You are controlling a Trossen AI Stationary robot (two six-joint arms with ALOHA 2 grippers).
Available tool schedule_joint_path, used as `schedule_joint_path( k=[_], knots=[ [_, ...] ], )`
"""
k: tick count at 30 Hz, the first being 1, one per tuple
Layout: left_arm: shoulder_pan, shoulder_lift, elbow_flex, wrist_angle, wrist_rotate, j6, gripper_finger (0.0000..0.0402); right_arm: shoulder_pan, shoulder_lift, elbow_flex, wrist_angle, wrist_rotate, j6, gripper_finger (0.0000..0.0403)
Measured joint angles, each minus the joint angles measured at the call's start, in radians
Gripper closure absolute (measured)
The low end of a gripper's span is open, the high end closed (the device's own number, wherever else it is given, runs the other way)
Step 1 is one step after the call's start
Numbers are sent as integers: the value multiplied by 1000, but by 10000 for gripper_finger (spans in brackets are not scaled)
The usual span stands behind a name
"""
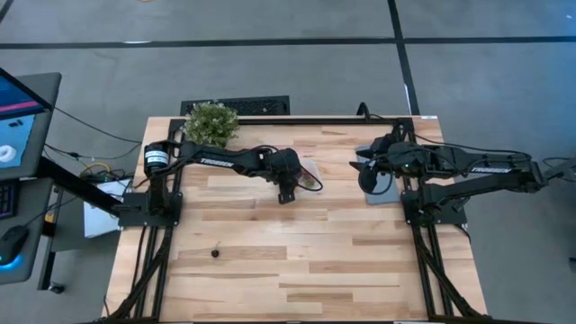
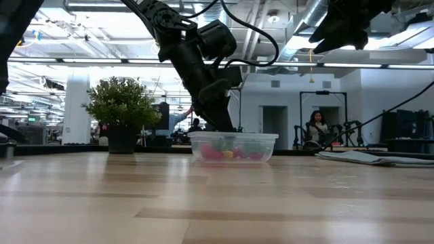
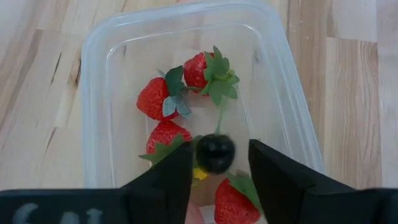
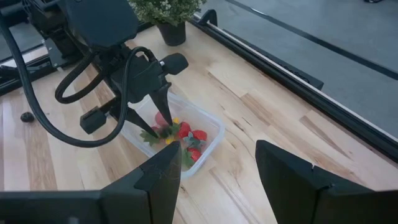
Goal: Pick and placing Produce into tupperware
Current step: Put the black cherry into the transparent bin
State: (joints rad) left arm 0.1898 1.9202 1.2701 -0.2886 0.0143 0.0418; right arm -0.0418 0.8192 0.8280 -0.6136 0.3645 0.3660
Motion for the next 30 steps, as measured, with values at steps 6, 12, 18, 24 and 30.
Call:
schedule_joint_path(
  k=[6, 12, 18, 24, 30],
  knots=[
    [0, -10, 0, 2, 5, 2, 203, 0, 0, 0, 0, 0, 0, 173],
    [13, -37, 114, -184, 14, 23, 181, 0, 0, 0, 0, 0, 0, 173],
    [24, -118, 274, -479, 48, 161, 179, 0, 0, 0, 1, 0, 0, 173],
    [-10, -303, 312, -592, 29, 203, 179, 0, 0, 0, 1, 0, 0, 173],
    [-79, -475, 311, -723, -35, 63, 179, 0, 0, 0, 23, 1, 0, 173]
  ],
)
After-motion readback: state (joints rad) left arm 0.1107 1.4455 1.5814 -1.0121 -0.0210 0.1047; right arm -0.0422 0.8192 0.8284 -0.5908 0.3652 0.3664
